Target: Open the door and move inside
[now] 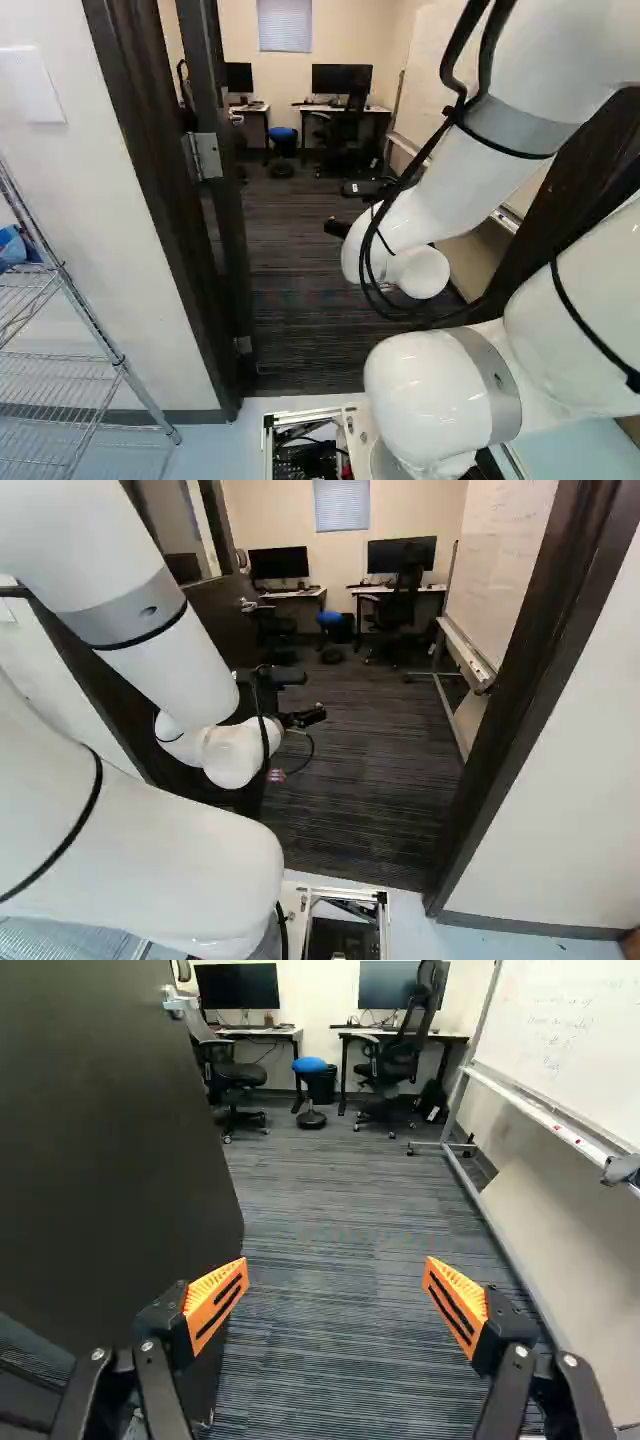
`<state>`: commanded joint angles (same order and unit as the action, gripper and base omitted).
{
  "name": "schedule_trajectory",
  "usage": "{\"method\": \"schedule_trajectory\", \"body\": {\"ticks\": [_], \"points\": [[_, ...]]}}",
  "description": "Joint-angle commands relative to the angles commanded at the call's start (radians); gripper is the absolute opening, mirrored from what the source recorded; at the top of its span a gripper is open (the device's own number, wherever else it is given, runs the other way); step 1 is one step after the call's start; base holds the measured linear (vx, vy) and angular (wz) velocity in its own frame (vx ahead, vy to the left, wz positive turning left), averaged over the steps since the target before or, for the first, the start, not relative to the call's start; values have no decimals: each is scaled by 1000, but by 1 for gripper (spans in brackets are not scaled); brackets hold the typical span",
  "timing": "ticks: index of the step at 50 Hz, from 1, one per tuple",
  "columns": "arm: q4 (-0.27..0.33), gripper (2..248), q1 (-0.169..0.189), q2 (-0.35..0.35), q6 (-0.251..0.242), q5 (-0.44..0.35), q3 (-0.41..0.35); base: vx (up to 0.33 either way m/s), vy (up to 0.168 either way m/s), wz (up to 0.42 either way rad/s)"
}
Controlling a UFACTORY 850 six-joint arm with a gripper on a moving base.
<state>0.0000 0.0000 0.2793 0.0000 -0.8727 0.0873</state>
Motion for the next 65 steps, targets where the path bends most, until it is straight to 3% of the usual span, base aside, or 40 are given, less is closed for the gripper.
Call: {"method": "schedule_trajectory", "body": {"ticks": [65], "points": [[0,247,0,0,0,0,0,115,-46,-6]]}}
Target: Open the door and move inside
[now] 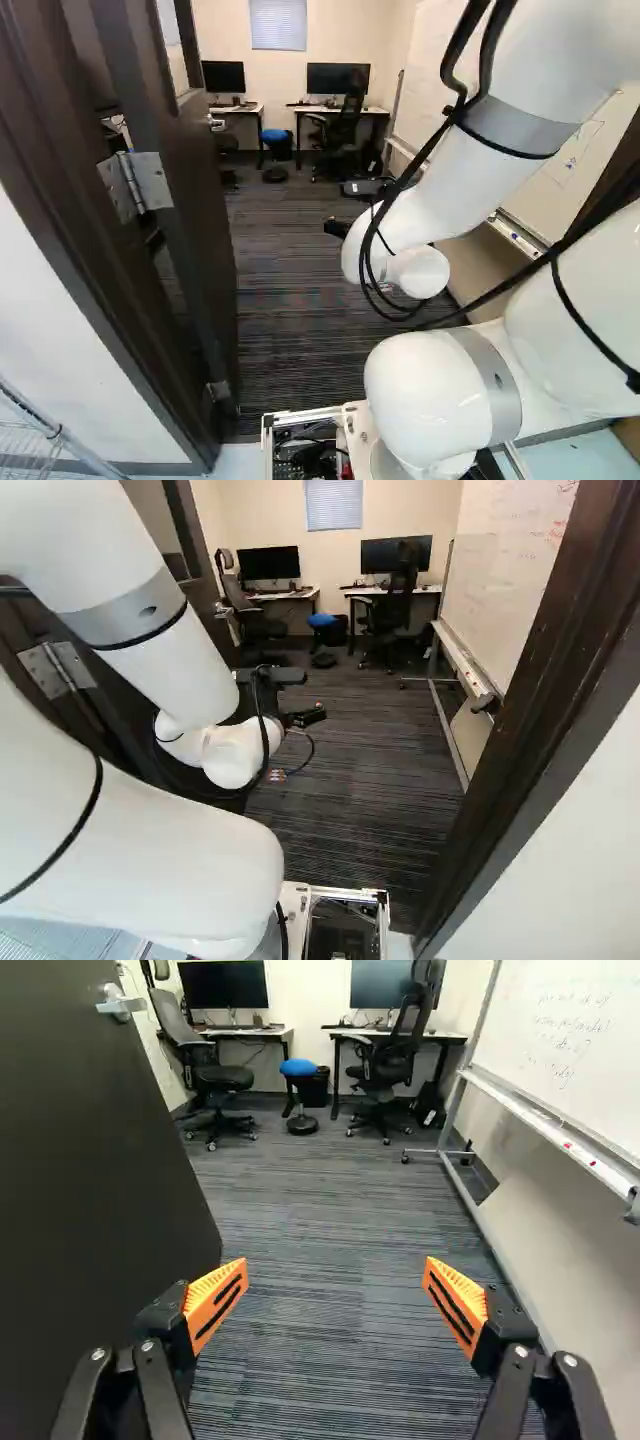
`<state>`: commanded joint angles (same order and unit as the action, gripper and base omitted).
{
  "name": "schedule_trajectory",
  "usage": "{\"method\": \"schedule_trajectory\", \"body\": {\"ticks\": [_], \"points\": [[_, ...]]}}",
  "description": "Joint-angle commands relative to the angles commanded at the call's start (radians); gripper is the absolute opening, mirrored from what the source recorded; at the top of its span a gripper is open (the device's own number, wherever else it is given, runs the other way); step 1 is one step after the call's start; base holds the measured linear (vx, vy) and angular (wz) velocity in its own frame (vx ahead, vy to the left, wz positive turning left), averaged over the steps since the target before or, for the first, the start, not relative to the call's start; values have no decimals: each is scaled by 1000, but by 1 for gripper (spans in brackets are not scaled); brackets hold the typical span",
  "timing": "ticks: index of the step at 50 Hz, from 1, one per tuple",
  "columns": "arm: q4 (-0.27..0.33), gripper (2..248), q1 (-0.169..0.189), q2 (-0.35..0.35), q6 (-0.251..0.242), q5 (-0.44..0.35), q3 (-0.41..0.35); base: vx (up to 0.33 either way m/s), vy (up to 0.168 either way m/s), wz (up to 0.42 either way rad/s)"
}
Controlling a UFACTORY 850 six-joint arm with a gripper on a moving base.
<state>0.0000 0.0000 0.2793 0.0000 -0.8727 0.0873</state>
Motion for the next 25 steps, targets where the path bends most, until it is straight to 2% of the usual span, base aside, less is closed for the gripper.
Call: {"method": "schedule_trajectory", "body": {"ticks": [25], "points": [[0,247,0,0,0,0,0,157,-2,-9]]}}
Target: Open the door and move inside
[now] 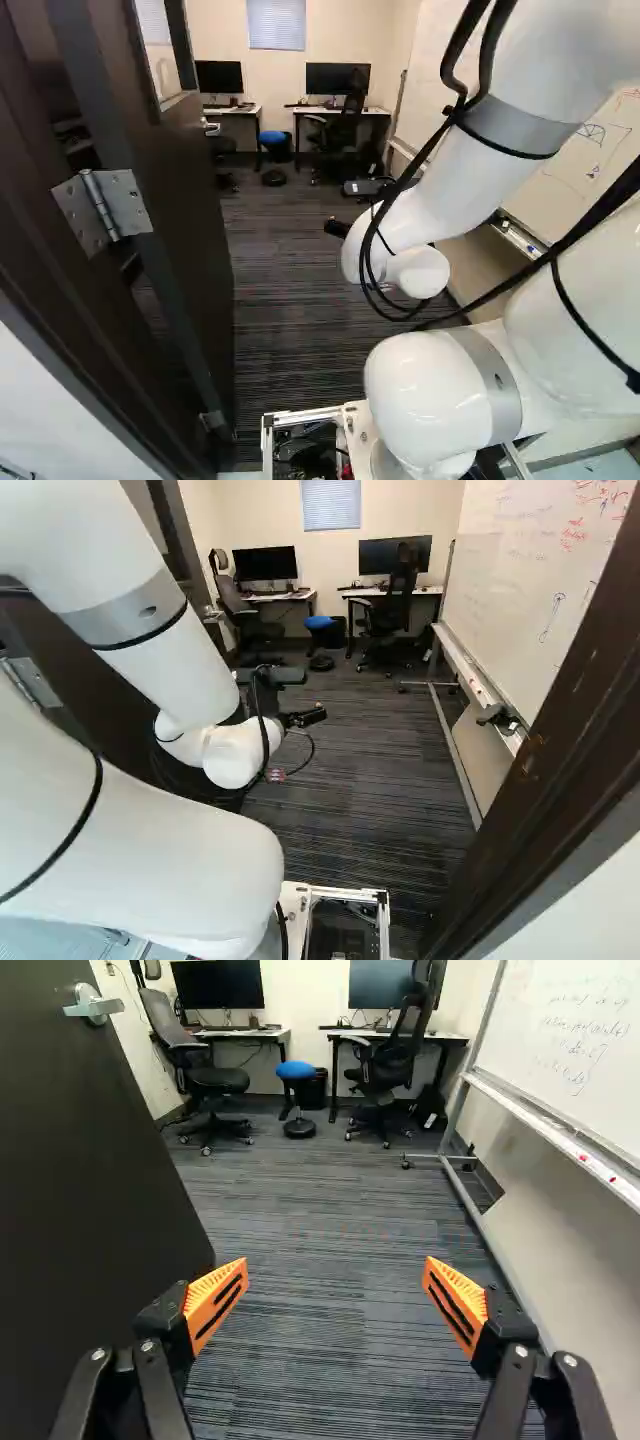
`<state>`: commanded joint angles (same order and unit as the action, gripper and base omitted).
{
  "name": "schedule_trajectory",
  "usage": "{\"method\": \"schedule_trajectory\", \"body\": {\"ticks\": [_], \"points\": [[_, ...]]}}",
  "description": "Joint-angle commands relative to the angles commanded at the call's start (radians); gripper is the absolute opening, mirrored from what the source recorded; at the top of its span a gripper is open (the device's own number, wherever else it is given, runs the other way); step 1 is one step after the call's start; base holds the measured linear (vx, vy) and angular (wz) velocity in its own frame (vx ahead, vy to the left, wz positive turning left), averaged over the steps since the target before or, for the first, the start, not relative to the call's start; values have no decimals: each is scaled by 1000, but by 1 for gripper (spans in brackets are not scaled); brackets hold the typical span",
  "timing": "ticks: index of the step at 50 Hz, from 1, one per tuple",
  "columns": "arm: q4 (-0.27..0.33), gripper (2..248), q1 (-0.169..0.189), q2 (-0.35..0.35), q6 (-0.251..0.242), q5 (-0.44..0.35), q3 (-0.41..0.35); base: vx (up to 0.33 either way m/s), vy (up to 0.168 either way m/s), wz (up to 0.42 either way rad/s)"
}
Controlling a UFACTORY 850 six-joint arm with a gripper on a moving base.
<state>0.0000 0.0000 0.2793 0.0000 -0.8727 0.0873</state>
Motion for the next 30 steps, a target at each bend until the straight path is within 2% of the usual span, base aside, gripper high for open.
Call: {"method": "schedule_trajectory", "body": {"ticks": [21,30], "points": [[0,247,0,0,0,0,0,182,1,-18],[0,247,0,0,0,0,0,113,-2,9]]}}
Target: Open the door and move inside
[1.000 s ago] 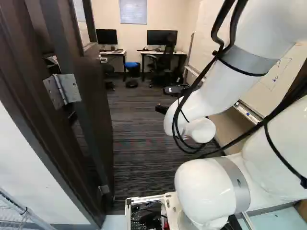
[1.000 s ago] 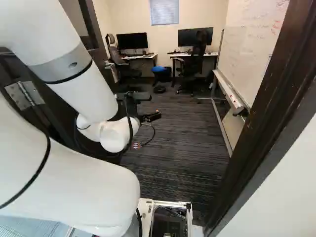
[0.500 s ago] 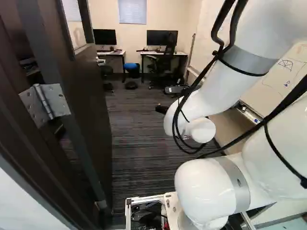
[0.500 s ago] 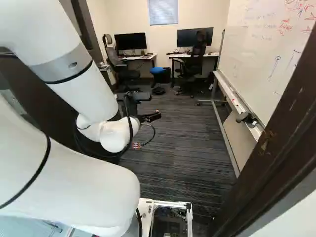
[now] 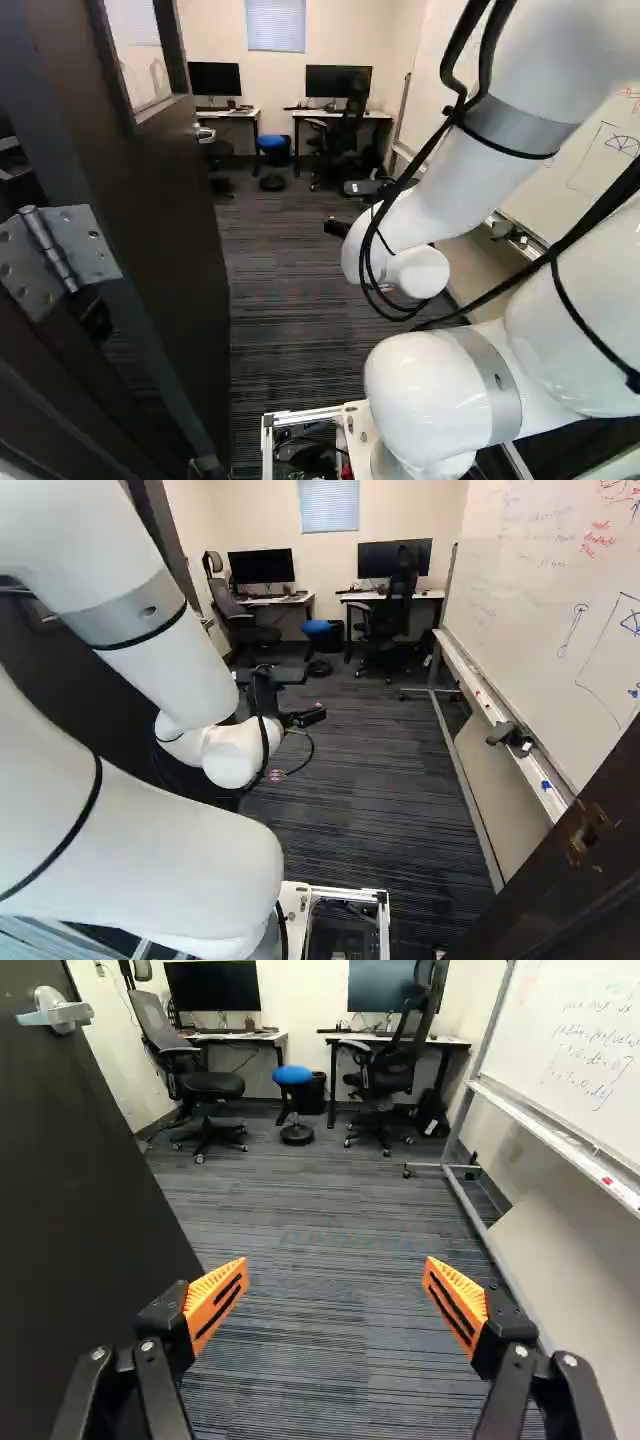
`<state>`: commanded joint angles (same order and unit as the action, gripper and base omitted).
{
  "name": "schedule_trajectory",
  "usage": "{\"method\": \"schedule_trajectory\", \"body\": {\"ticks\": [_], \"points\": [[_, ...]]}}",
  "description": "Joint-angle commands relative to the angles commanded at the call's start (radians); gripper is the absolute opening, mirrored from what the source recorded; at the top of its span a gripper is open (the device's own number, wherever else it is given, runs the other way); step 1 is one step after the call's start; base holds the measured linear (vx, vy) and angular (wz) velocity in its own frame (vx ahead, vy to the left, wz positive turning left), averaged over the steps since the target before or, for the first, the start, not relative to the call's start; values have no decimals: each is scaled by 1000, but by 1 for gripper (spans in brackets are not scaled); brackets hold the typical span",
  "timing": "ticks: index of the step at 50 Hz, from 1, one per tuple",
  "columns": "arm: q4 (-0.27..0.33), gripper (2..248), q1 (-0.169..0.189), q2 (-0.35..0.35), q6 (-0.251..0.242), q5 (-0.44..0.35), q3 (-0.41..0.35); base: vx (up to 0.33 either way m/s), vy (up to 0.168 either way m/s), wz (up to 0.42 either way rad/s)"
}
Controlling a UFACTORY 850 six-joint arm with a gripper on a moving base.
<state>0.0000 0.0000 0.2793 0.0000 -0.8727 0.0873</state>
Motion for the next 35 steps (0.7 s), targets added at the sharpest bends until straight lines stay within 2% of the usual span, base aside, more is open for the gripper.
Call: {"method": "schedule_trajectory", "body": {"ticks": [35], "points": [[0,247,0,0,0,0,0,166,1,-6]]}}
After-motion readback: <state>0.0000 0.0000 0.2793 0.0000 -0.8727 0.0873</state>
